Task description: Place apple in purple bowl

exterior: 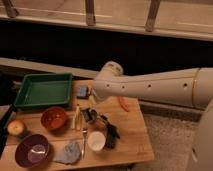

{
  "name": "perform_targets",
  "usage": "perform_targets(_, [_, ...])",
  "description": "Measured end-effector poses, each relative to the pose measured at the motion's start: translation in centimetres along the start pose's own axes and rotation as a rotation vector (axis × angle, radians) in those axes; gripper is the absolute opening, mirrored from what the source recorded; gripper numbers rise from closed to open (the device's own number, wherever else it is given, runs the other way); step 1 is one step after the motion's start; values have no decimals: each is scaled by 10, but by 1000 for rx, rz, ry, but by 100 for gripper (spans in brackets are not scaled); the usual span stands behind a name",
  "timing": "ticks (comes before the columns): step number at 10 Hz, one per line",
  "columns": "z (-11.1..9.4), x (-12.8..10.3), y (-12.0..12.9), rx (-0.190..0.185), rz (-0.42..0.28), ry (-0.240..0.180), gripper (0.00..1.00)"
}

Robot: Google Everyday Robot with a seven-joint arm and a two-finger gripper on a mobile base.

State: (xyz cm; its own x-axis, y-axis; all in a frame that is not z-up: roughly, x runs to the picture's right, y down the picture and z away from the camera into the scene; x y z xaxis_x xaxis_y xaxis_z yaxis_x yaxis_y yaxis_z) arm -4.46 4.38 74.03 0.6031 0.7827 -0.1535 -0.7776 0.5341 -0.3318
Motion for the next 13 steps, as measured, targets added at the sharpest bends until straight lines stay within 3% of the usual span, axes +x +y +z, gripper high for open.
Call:
perform_targets(2, [-12, -39, 60, -47, -90, -34, 75])
perform_targets(3, [-18, -48, 80, -67, -110, -46, 75])
perform_targets(10, [-16, -43, 82, -75, -114, -34, 75])
perform_targets(13, [-1, -56, 117, -115, -157, -12, 75])
